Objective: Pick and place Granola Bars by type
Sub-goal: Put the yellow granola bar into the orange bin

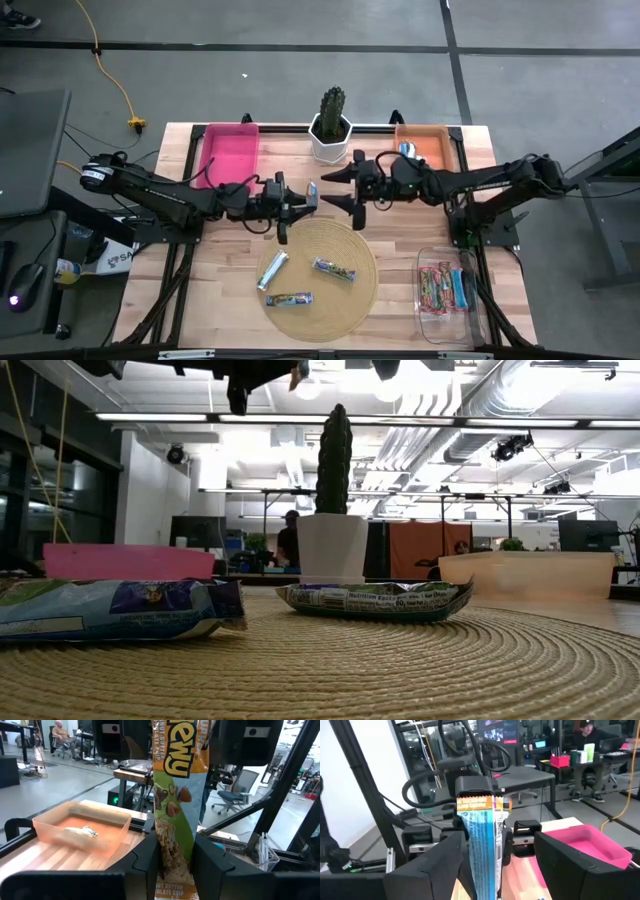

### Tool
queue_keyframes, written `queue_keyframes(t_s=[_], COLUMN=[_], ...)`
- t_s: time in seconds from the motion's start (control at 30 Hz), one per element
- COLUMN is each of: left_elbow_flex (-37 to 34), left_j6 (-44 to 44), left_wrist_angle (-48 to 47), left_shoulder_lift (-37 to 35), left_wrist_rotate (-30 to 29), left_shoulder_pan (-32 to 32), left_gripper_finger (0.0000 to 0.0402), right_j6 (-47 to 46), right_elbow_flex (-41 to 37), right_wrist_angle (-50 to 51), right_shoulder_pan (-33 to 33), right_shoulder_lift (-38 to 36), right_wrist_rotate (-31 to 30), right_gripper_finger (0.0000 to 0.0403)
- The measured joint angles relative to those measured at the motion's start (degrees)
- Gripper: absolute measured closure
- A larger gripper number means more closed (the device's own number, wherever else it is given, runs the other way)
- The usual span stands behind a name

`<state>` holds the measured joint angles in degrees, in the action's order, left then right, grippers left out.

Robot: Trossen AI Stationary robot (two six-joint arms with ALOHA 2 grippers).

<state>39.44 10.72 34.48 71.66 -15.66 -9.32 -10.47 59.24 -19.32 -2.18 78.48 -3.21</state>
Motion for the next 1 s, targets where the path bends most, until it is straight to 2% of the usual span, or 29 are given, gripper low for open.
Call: queue_keyframes(t_s=[0.73,1.0], left_elbow_flex=[0.0,0.0], left_j6=[0.0,0.0], left_wrist_angle=[0.1,0.0], left_shoulder_lift=[0.0,0.0], left_wrist_rotate=[0.0,0.0], left_shoulder_pan=[0.0,0.0], left_gripper_finger=[0.0308,0.0308], right_j6=[-2.6,-1.5], right_elbow_flex=[0.0,4.8], right_wrist_angle=[-12.7,-12.5], right_shoulder_pan=[0.3,0.3], right_shoulder_lift=[7.2,11.0], right_wrist_rotate=[3.4,5.9], right_gripper_finger=[0.0169,0.0169])
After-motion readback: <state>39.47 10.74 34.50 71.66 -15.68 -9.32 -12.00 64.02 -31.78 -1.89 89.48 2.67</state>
